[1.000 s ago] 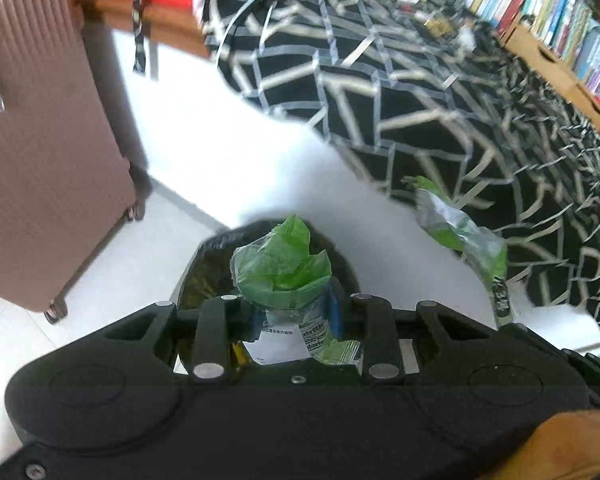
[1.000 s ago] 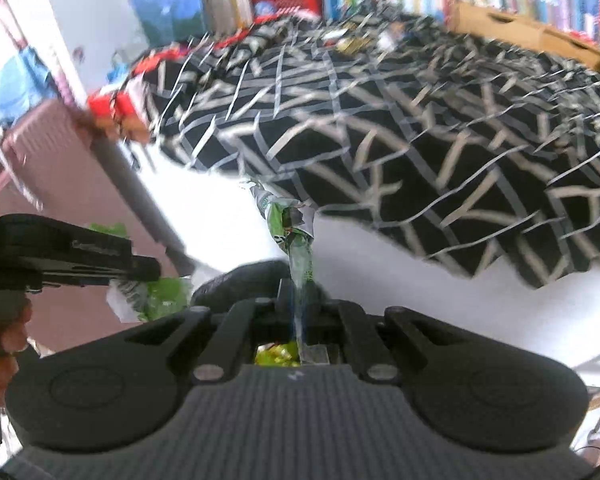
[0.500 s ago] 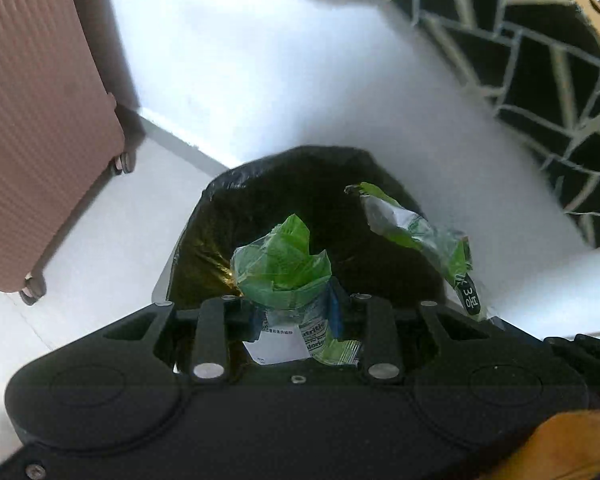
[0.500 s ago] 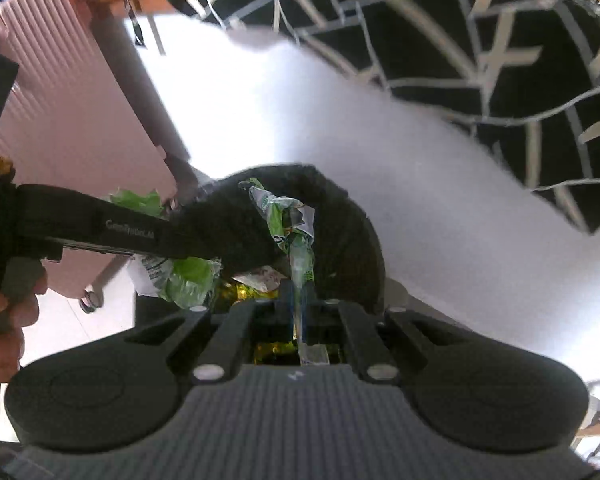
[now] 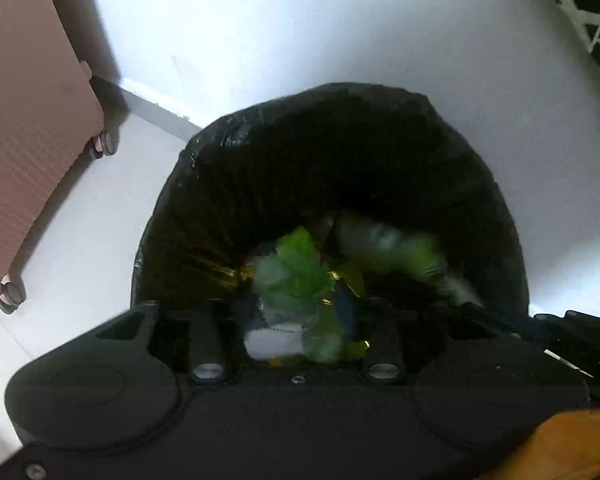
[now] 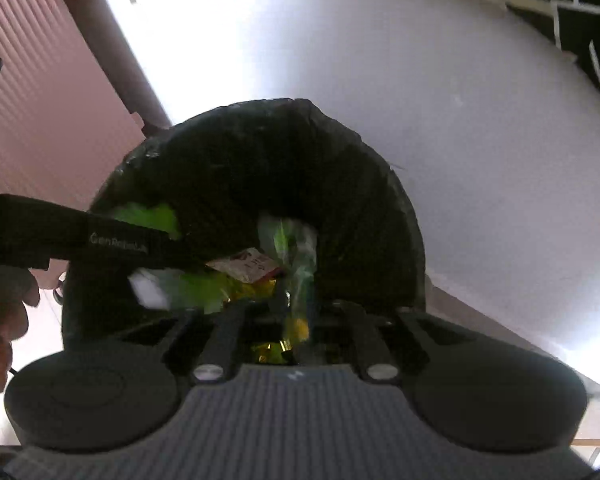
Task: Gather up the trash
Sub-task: 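Carry the green bag and clear wrapper to the black trash bag and release, then return both tools to the trash pile on the blanket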
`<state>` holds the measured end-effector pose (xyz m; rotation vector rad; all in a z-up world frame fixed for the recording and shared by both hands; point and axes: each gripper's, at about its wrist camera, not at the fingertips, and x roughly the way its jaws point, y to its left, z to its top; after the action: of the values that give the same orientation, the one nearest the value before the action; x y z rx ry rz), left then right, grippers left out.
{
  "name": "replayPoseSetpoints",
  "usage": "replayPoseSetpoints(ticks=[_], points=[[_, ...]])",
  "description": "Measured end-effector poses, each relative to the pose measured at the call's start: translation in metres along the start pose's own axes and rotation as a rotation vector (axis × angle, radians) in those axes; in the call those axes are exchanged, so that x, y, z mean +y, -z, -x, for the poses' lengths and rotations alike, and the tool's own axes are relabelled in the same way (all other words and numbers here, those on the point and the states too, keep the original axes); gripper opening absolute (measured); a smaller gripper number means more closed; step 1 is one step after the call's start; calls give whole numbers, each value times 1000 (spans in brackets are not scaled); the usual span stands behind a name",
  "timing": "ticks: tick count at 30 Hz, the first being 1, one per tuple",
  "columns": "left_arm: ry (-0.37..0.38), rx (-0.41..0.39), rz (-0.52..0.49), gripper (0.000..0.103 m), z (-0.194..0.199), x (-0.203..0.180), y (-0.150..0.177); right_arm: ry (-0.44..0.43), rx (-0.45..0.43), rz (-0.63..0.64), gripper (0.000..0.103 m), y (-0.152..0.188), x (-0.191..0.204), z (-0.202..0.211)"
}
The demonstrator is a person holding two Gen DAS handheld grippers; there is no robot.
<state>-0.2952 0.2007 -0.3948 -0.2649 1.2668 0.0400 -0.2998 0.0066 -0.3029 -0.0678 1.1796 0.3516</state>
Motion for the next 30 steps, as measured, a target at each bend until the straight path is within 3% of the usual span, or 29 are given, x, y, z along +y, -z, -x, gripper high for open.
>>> replayPoseSetpoints(ticks=[1, 3, 10, 20, 25, 30], points=[[-2, -2, 3, 56, -1, 0, 0, -7, -2, -7, 49, 0, -1, -1], [-5, -11, 0, 61, 0, -2, 0, -7, -11, -14, 54, 1, -4, 1], [-37, -30, -26, 72, 35, -15, -4, 4, -32, -22, 57, -11, -5, 30], [-27, -122, -24, 81, 173, -48, -31, 42, -133, -70, 66, -55, -8, 157], [-15, -167, -83, 83, 248, -79, -57, 82, -207, -110, 69, -84, -17, 233], [54, -237, -174, 85, 317, -111, -97, 138, -290, -185, 70, -118, -33, 300]])
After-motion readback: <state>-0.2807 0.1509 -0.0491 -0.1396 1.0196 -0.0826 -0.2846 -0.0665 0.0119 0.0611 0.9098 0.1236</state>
